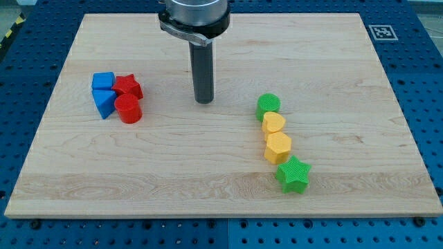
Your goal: Place the red circle above the green circle
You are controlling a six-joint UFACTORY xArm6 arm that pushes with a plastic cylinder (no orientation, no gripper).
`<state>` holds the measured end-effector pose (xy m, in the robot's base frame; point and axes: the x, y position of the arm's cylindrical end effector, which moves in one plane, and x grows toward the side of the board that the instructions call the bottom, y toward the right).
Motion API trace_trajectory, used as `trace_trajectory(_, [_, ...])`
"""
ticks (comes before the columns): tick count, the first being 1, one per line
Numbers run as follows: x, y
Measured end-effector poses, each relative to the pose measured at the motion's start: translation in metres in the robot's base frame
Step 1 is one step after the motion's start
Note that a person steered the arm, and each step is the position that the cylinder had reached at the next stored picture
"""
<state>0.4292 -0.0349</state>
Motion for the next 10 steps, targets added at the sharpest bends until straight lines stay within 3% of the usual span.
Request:
trace_trajectory(3, [0.011, 0.0])
trace_trajectory(5, [0.057, -0.011])
trace_trajectory(8, [0.117, -0.108])
trace_trajectory(9, [0.11, -0.147])
trace_trajectory(10, [0.073, -0.147])
